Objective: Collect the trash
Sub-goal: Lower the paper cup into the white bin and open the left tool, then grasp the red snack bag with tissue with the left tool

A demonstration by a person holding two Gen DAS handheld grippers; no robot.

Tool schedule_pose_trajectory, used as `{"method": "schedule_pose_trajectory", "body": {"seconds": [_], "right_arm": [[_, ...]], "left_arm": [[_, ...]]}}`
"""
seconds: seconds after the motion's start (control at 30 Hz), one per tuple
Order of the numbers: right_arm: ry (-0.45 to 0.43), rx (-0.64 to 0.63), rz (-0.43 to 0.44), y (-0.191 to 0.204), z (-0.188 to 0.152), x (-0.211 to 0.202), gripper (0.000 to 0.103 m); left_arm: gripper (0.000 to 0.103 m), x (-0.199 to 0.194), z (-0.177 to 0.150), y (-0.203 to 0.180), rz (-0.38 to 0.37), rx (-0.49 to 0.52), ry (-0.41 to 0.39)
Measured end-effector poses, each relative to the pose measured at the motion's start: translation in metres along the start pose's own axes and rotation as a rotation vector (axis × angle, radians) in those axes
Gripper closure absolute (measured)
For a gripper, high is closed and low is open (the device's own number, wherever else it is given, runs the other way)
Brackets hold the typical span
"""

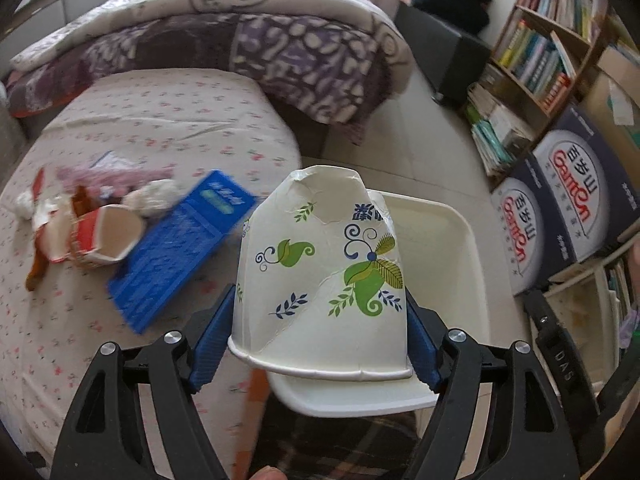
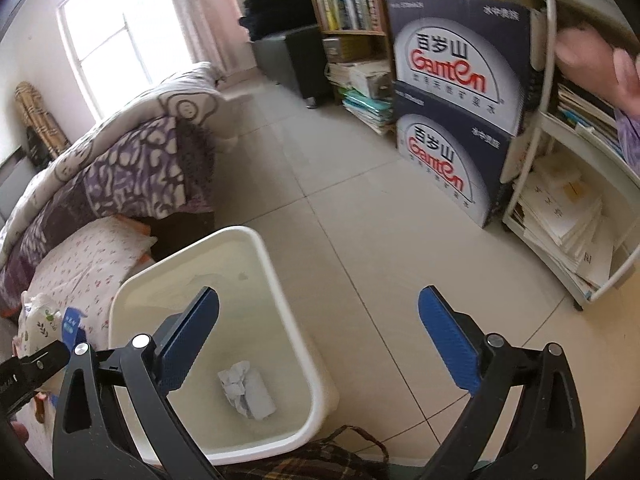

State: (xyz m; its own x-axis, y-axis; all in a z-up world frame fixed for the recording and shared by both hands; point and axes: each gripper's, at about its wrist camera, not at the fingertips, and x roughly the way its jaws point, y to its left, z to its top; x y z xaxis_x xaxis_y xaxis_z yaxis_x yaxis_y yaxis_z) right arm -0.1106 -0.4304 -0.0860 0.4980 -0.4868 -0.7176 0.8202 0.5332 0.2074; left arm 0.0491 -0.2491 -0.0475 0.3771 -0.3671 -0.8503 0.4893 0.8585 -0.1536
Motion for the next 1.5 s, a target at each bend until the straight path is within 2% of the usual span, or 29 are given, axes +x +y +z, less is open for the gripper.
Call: {"method": "schedule_pose_trajectory", "body": {"seconds": [0.2, 0.37, 0.47, 0.53, 0.8, 0.97, 1.2, 1.27, 1.33, 1.4, 1.47, 1.5], "right_arm": [[0.008, 0.025, -0.018, -0.010, 0.001, 0.005, 0.007], [0.021, 0.020, -0.013, -0.005, -0.001, 0.009, 0.007], [0.027, -0.002, -0.001, 0.003, -0.003, 0.008, 0.007], [0.027, -0.014, 0.009, 0.009, -0.004, 0.007, 0.007], [0.057, -0.075, 0.058, 0.043, -0.011, 0.008, 0.007], [0.076, -0.119, 0.087, 0.066, -0.019, 0.006, 0.007], [0.092, -0.203, 0.114, 0.098, -0.032, 0.001, 0.007], [0.098, -0.221, 0.121, 0.105, -0.035, -0.001, 0.007], [0.104, -0.236, 0.130, 0.113, -0.037, -0.003, 0.007], [0.106, -0.259, 0.141, 0.122, -0.038, -0.007, 0.007], [0.105, -0.277, 0.148, 0.130, -0.039, -0.008, 0.007], [0.105, -0.286, 0.151, 0.133, -0.040, -0.010, 0.007]], "left_arm": [[0.016, 0.012, 0.006, -0.020, -0.053, 0.028, 0.052], [0.013, 0.013, 0.003, -0.017, -0.072, 0.041, 0.057], [0.013, 0.007, 0.004, -0.007, -0.048, 0.039, 0.038], [0.013, 0.003, 0.006, 0.003, 0.010, 0.048, 0.020], [0.013, -0.012, 0.013, 0.092, 0.245, -0.007, -0.033], [0.013, -0.022, 0.019, 0.171, 0.357, -0.136, -0.041], [0.014, -0.020, 0.026, 0.262, 0.362, -0.355, -0.024], [0.019, -0.011, 0.031, 0.273, 0.355, -0.379, -0.010], [0.029, 0.000, 0.032, 0.283, 0.344, -0.400, 0.026], [0.041, 0.012, 0.035, 0.291, 0.297, -0.434, 0.050], [0.048, 0.020, 0.036, 0.296, 0.279, -0.454, 0.060], [0.065, 0.020, 0.035, 0.294, 0.271, -0.455, 0.053]]}}
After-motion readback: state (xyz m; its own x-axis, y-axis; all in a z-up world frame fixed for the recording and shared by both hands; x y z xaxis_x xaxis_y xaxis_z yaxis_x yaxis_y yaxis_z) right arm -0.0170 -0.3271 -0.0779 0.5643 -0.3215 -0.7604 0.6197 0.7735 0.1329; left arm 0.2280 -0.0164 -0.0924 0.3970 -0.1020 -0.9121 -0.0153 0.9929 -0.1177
